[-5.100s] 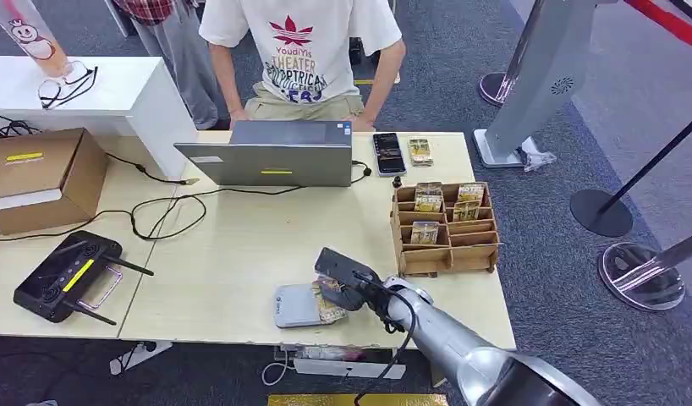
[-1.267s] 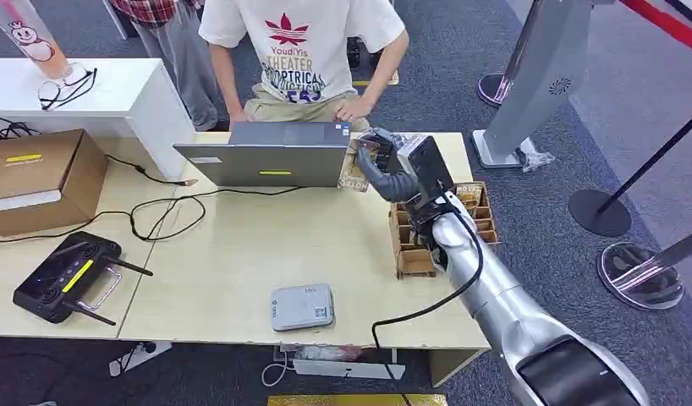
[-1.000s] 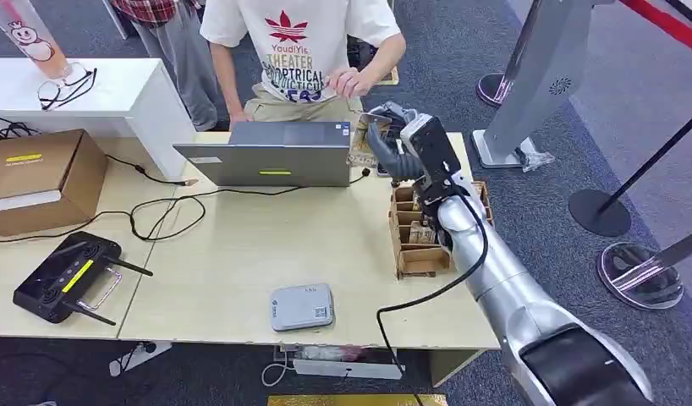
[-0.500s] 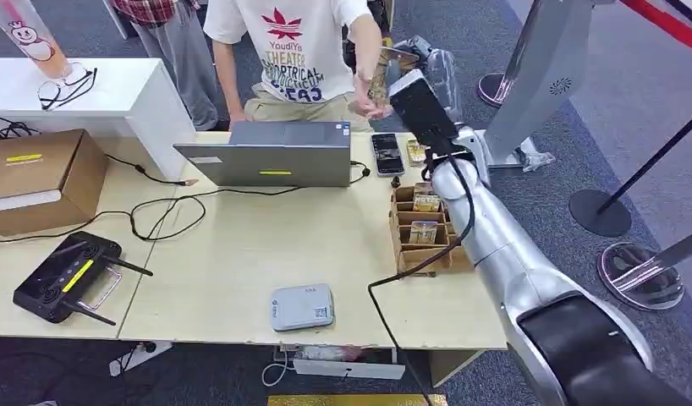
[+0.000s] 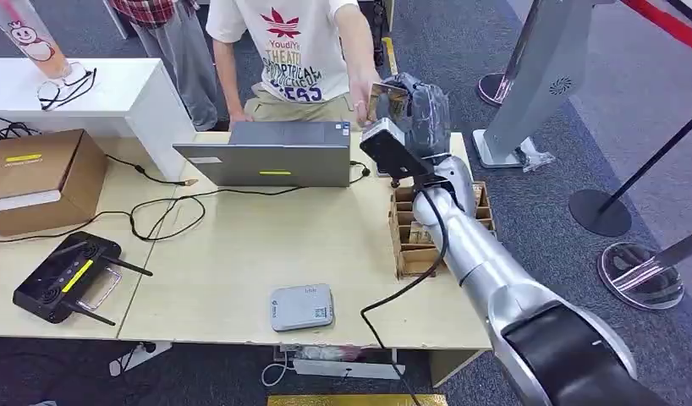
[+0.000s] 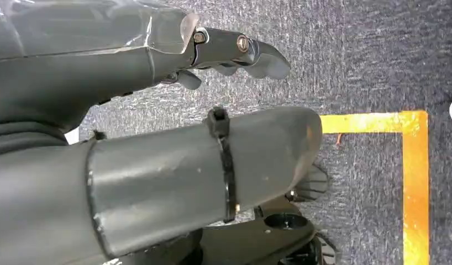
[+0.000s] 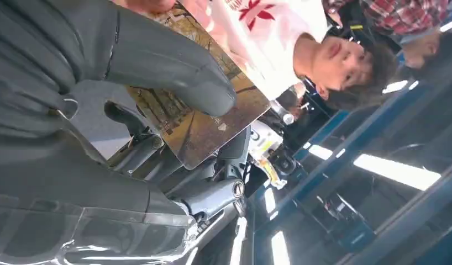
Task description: Pass the card to the sensor for recognition and then transmit it.
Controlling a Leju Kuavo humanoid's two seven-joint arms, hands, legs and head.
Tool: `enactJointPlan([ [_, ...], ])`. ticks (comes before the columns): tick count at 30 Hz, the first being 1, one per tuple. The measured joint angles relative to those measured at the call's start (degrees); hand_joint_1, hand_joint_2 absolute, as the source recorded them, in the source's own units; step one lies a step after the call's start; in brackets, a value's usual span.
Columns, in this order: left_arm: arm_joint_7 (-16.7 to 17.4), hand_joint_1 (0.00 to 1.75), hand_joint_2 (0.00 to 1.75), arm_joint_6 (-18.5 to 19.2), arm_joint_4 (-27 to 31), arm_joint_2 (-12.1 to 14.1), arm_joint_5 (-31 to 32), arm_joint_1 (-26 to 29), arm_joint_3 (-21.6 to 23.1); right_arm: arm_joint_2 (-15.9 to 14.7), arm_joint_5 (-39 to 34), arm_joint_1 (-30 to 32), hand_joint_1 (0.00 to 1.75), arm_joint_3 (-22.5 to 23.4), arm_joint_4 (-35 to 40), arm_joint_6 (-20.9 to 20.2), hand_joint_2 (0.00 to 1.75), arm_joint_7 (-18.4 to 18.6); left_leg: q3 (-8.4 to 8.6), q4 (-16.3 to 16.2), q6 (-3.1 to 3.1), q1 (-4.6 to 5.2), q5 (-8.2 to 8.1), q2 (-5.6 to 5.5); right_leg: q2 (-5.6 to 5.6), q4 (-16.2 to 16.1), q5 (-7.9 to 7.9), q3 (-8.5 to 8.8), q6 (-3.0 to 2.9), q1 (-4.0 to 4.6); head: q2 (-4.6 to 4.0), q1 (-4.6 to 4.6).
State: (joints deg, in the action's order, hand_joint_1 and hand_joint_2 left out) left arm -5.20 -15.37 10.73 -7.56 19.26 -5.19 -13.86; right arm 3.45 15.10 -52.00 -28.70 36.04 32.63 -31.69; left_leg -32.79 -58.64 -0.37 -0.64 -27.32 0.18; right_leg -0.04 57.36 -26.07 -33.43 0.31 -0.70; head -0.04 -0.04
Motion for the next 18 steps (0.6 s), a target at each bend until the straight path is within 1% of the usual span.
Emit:
enactJointPlan([
  [1,-0.2,0.0,0.0,-0.1,0.0,0.0,-0.1,0.1,0.0,0.3,0.1,0.1,1.43,-0.2,-0.5,0.2,1.75,0.0,0.0,0.0,0.0,0.0,0.0,0.0,0.0,0.0,0.0,0.0,0.0,0.0,0.0,0.0],
  [2,-0.3,0.0,0.0,-0.2,0.0,0.0,-0.2,0.1,0.0,0.6,0.0,0.2,0.05,-0.4,-1.0,0.3,1.75,0.0,0.0,0.0,0.0,0.0,0.0,0.0,0.0,0.0,0.0,0.0,0.0,0.0,0.0,-0.02],
  [3,-0.5,0.0,0.0,-0.2,0.0,0.0,-0.2,0.1,0.0,0.8,0.0,0.2,0.05,-0.6,-1.6,0.3,1.75,0.0,-0.01,0.0,0.0,0.0,0.0,0.0,0.0,0.0,0.0,0.0,0.0,0.0,0.0,0.0],
  [4,-0.5,0.0,0.0,0.0,0.0,0.0,-0.2,0.2,0.0,1.0,0.1,0.3,0.0,-0.8,-1.9,0.3,1.75,0.0,-0.01,0.0,0.0,0.0,0.0,0.0,0.0,0.0,0.0,0.0,0.0,0.0,0.0,0.0],
  [9,-0.7,0.0,0.0,1.0,0.0,0.3,-0.3,0.3,0.0,1.7,0.2,0.6,0.0,-1.4,-3.5,-0.1,1.75,0.4,-0.02,0.0,0.0,0.01,0.0,-0.02,-0.03,0.0,0.0,0.0,0.0,0.0,0.0,0.0],
  [12,-0.8,0.0,0.0,1.1,0.0,0.5,-0.3,0.4,0.0,2.0,0.7,0.6,0.0,-2.0,-4.6,-0.7,1.75,0.7,-0.02,0.0,0.0,0.01,0.0,-0.01,-0.02,0.0,0.0,-0.01,0.01,0.0,0.0,-0.02],
  [18,-0.9,0.0,0.0,1.2,0.0,0.6,-0.4,0.5,0.0,2.2,0.8,0.7,0.0,-2.4,-5.7,-0.8,1.75,0.8,-0.02,0.0,0.0,0.01,0.0,-0.03,-0.03,0.0,0.0,0.0,0.01,0.0,0.0,0.0],
])
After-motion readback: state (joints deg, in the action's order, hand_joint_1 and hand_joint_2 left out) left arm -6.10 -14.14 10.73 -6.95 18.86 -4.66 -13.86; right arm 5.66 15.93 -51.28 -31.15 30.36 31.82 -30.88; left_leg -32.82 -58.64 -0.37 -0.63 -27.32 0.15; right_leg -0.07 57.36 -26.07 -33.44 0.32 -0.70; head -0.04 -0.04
